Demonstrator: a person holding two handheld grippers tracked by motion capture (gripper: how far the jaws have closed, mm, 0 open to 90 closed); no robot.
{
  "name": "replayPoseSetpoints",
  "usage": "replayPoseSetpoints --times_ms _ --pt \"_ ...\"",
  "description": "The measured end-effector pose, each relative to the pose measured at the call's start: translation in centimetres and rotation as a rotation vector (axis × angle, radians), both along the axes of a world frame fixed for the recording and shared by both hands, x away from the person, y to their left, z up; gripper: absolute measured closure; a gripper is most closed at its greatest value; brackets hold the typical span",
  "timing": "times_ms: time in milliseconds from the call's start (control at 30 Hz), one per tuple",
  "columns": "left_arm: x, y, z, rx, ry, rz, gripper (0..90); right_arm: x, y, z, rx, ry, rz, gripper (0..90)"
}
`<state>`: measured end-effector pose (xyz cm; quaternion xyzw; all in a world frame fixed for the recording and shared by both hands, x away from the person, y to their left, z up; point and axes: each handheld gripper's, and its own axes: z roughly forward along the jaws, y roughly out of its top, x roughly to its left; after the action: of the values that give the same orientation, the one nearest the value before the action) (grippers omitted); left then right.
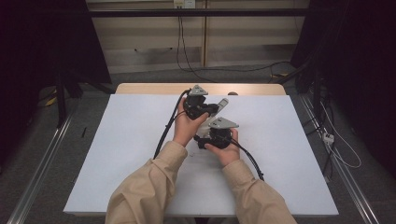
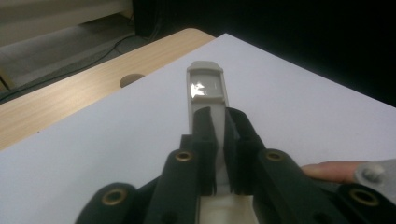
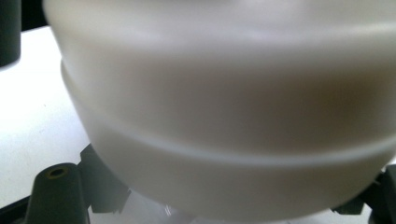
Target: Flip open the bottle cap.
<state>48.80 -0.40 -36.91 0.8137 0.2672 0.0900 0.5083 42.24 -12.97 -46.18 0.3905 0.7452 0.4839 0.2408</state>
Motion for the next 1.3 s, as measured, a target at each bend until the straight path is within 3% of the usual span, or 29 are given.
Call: replayPoseSetpoints --times_ms 67,233,467,700,967,1300 --pt "-0.2 0.5 0.5 -0.016 -0.006 0.012 76.0 0.0 0.0 0.0 -0.005 0.001 0.001 14.9" --pt "-0.7 1.8 1.1 -0.031 0.001 0.030 61.9 0.1 -0.6 0.0 0.047 0.037 -0.019 3.5" --pt "-1.6 4.4 1.1 -0.060 0.025 0.040 43.6 -0.4 -0.8 0.1 0.028 0.095 -0.017 4.1" --pt "-3.1 7.5 0.7 -0.061 0.035 0.047 29.9 -1.2 -1.5 1.2 0.028 0.095 -0.009 4.0" --pt "-5.2 10.4 -0.1 -0.040 0.042 0.038 24.3 -2.9 -2.8 1.5 0.010 0.096 0.006 5.4" --pt "-6.5 13.6 -2.0 -0.019 0.064 0.052 18.0 -4.5 -5.1 2.0 0.036 0.102 0.010 5.7"
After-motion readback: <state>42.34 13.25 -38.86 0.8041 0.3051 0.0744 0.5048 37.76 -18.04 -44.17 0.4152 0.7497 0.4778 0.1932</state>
